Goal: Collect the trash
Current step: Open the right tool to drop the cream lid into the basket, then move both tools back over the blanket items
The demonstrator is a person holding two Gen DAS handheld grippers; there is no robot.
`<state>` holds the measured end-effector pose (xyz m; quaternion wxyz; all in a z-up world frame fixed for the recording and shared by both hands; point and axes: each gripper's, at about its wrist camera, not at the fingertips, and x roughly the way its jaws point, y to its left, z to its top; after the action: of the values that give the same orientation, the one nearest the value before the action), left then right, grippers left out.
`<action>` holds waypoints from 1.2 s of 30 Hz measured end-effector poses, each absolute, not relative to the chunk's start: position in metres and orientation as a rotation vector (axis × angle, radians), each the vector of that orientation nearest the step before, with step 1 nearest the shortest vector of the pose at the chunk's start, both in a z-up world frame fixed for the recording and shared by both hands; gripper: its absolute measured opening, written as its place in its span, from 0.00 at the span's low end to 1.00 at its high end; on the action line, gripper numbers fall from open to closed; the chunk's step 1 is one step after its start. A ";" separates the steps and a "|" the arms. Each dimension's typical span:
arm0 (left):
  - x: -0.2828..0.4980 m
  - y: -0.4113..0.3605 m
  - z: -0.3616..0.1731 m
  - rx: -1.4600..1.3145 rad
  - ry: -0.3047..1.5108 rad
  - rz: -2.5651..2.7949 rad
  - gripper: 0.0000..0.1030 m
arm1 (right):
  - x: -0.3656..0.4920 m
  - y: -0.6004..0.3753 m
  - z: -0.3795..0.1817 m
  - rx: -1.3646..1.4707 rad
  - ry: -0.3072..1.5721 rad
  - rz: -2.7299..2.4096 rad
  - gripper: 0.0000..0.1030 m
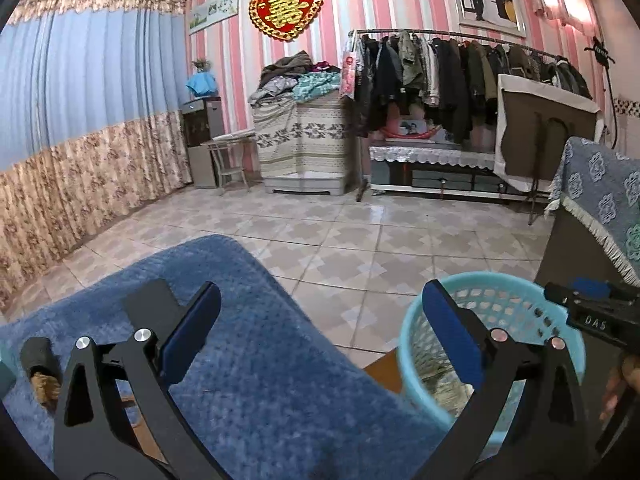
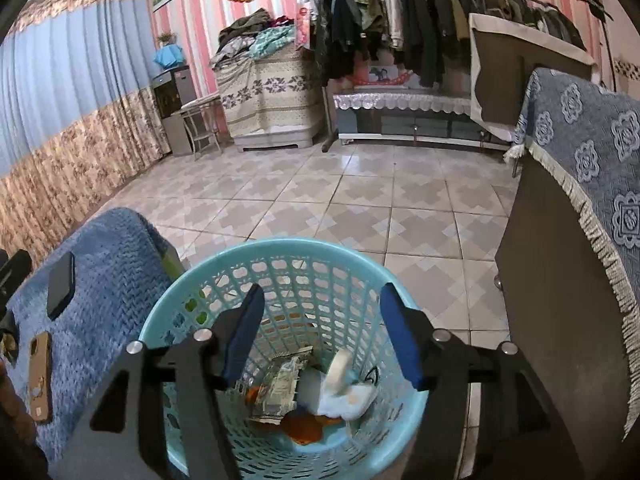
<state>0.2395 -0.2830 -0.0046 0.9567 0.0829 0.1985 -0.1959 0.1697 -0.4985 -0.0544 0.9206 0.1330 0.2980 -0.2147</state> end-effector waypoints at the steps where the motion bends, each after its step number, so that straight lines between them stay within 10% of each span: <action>1: 0.239 -0.278 -0.004 0.169 0.401 -0.390 0.95 | 0.170 -0.497 -0.053 0.264 0.611 -0.441 0.63; 7: 0.234 -0.249 -0.002 0.157 0.406 -0.356 0.95 | 0.170 -0.493 -0.044 0.225 0.577 -0.455 0.83; 36: 0.219 -0.074 -0.024 0.107 0.472 -0.046 0.95 | 0.201 -0.400 -0.033 0.116 0.566 -0.301 0.91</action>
<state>0.2187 -0.0740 -0.0240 0.9706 0.0530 0.2337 -0.0226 0.2010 -0.3997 -0.0333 0.9474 0.0567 0.2781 -0.1479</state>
